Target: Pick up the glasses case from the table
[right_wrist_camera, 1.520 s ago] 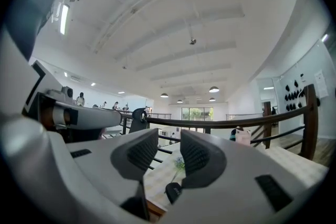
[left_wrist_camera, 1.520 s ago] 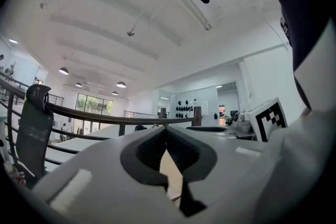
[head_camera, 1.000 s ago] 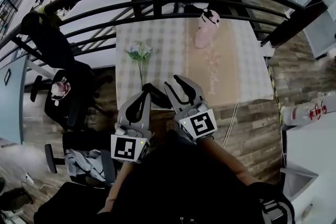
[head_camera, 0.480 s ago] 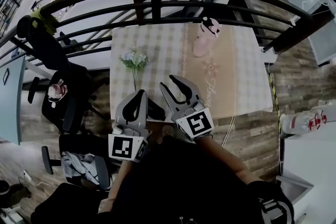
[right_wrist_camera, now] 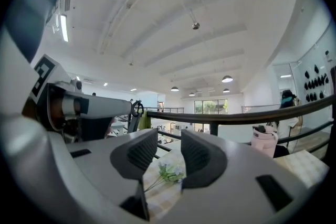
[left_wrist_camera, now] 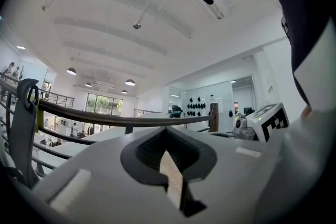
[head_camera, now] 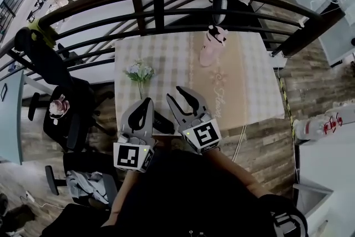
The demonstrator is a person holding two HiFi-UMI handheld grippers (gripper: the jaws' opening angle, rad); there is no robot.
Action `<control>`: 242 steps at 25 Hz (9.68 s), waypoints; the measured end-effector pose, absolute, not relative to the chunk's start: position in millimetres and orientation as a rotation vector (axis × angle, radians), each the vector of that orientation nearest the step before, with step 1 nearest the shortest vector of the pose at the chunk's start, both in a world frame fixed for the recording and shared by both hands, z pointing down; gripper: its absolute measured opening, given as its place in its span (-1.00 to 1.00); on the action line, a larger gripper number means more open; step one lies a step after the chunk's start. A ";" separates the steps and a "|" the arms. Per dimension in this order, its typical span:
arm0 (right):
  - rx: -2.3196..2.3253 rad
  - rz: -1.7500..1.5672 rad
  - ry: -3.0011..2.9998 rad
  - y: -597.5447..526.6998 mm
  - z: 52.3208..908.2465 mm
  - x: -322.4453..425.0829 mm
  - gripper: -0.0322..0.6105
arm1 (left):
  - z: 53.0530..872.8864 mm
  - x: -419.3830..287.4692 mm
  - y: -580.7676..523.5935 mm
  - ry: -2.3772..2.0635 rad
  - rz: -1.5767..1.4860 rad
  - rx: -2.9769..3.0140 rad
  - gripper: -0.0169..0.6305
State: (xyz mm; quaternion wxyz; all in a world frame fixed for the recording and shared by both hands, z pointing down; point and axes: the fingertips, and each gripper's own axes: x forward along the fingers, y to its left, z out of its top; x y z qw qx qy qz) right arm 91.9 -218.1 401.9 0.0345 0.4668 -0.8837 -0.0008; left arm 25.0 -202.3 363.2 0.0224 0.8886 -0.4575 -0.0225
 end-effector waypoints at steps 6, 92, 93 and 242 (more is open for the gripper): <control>1.455 -0.031 -2.689 -229.8 393.5 83.4 -0.57 | 359.7 15.3 -219.0 -1.390 -0.056 2.780 -0.91; 0.508 0.510 -1.953 -168.7 691.4 -6.0 0.16 | 514.5 -91.3 -217.7 -1.381 0.389 2.441 -0.91; 0.507 0.509 -1.949 -168.6 692.9 -6.0 0.16 | 513.6 -92.6 -217.9 -1.387 0.387 2.437 -0.91; 2.004 -0.382 -2.385 -234.8 220.2 159.9 0.16 | 232.7 -10.1 -243.6 -1.612 -0.110 2.870 -0.91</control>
